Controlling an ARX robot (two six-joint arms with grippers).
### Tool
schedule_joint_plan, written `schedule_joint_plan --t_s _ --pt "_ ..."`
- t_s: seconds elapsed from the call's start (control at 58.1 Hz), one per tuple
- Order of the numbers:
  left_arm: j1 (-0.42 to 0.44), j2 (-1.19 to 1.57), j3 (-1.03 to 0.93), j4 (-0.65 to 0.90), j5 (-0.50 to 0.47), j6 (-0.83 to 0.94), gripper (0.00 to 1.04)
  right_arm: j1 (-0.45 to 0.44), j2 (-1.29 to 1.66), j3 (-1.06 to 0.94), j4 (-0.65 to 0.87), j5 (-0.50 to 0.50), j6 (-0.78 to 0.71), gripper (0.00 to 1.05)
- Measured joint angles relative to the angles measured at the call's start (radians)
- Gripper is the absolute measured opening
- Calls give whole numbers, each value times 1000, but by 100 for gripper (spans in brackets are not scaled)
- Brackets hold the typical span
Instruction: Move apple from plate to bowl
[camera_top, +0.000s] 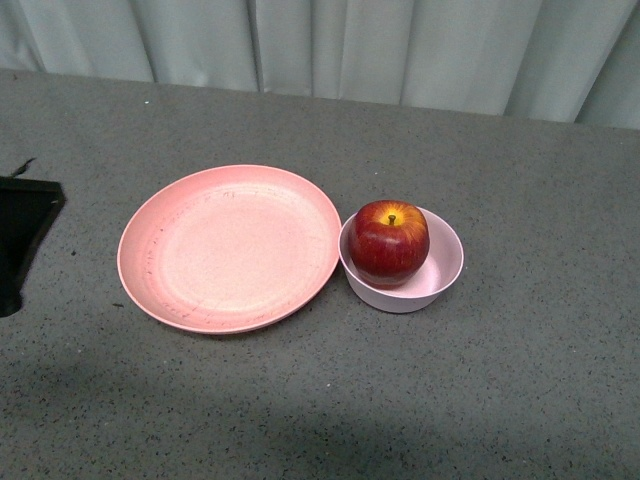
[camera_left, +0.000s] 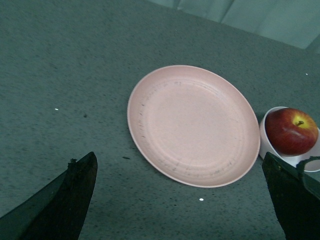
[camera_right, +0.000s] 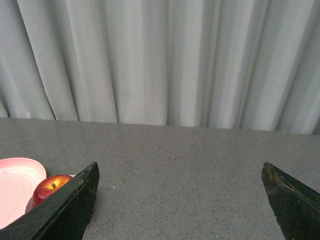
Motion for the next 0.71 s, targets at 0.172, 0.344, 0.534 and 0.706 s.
schedule_joint_plan --t_s 0.172,0.344,0.534,0.706 --pt "39 -267 -69 -148 -21 42 98 0 0 0 0 0 0 95" --pt "69 -306 -161 147 -11 180 80 0 0 0 0 0 0 95" --pt "147 -459 -163 123 61 267 44 0 0 0 0 0 0 95" --pt "203 -554 -163 31 124 278 15 0 0 0 0 0 0 95"
